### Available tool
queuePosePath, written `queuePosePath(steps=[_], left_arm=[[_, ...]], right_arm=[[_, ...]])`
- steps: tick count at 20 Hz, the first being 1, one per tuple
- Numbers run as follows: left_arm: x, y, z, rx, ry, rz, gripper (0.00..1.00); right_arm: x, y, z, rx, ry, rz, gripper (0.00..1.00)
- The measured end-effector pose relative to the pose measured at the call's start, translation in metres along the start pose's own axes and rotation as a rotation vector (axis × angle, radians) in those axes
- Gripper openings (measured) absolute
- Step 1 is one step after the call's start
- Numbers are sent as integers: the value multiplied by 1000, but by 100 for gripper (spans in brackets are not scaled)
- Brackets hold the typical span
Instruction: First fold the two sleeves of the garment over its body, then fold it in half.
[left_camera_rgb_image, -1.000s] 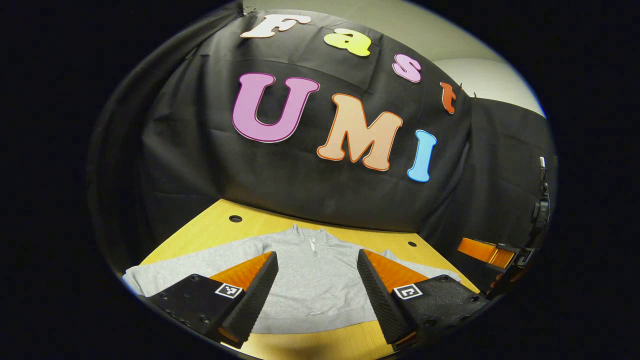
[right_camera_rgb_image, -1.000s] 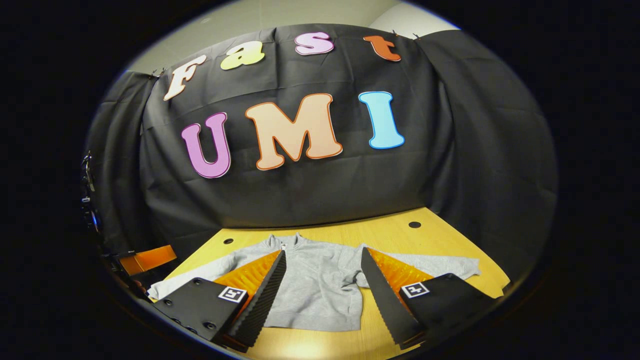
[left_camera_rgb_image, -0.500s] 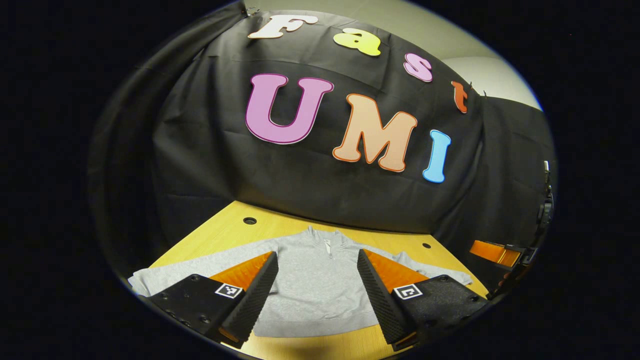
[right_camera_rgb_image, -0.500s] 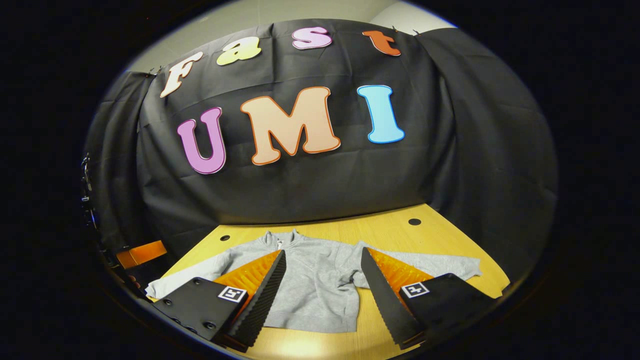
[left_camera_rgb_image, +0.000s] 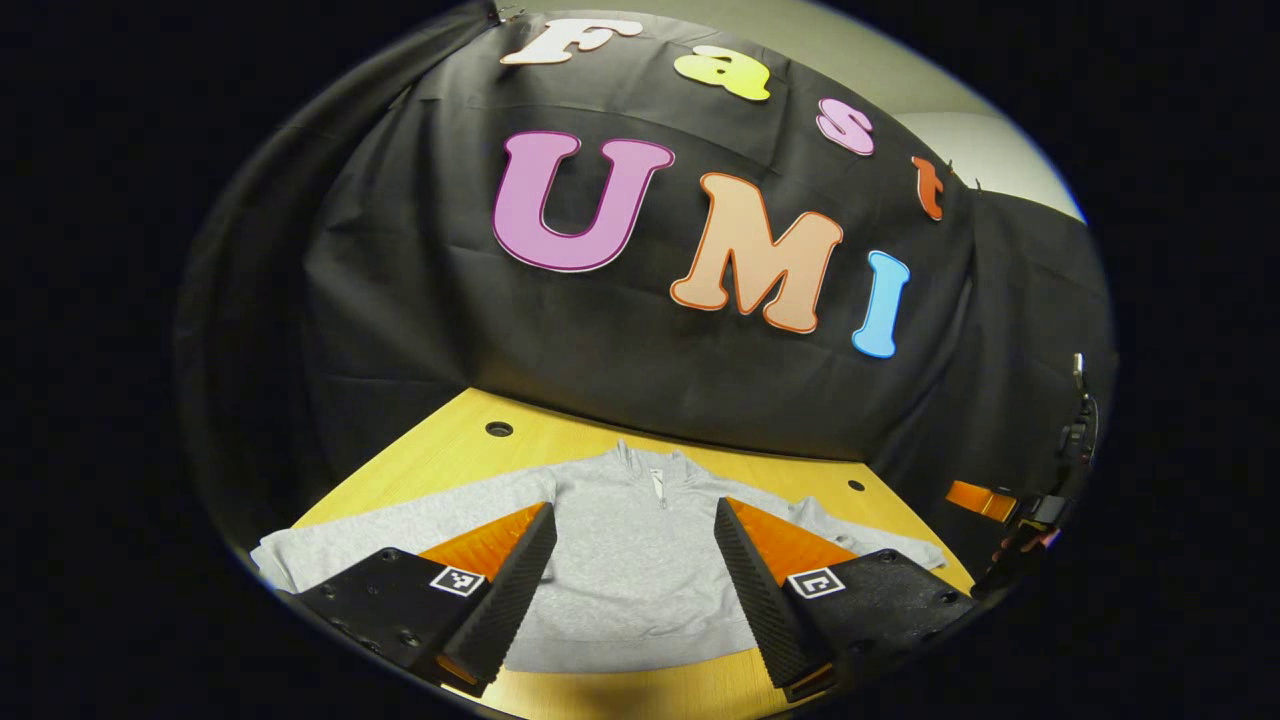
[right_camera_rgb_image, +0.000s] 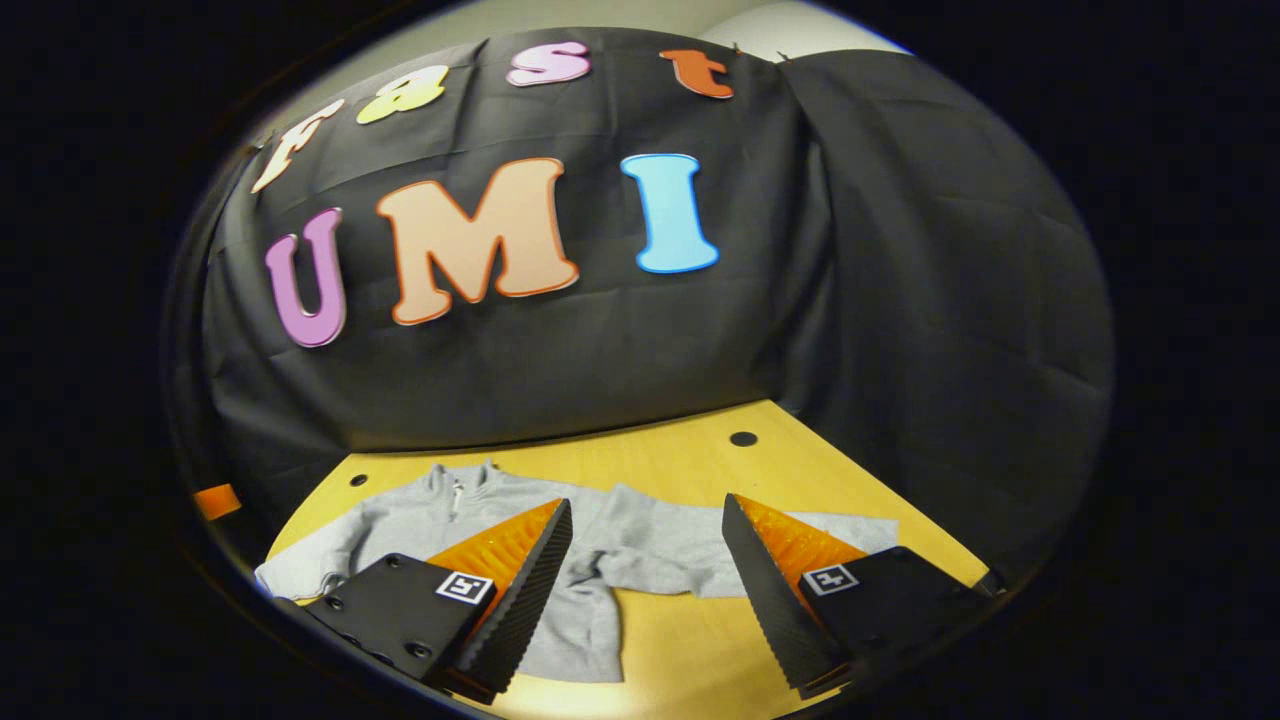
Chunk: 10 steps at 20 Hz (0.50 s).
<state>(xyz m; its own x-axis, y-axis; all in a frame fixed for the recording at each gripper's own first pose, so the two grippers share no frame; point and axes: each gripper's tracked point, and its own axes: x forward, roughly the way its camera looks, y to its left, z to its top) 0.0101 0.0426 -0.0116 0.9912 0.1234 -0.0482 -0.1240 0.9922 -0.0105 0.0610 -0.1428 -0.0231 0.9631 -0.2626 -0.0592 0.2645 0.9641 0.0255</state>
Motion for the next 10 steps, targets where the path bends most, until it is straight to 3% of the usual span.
queuePosePath(steps=[9, 10], left_arm=[[9, 8, -5, -8, 19, 56, 94], [10, 7, -6, -10, 23, 60, 93]], right_arm=[[65, -127, -49, 41, 102, -232, 96], [71, -139, -59, 40, 123, -256, 92]])
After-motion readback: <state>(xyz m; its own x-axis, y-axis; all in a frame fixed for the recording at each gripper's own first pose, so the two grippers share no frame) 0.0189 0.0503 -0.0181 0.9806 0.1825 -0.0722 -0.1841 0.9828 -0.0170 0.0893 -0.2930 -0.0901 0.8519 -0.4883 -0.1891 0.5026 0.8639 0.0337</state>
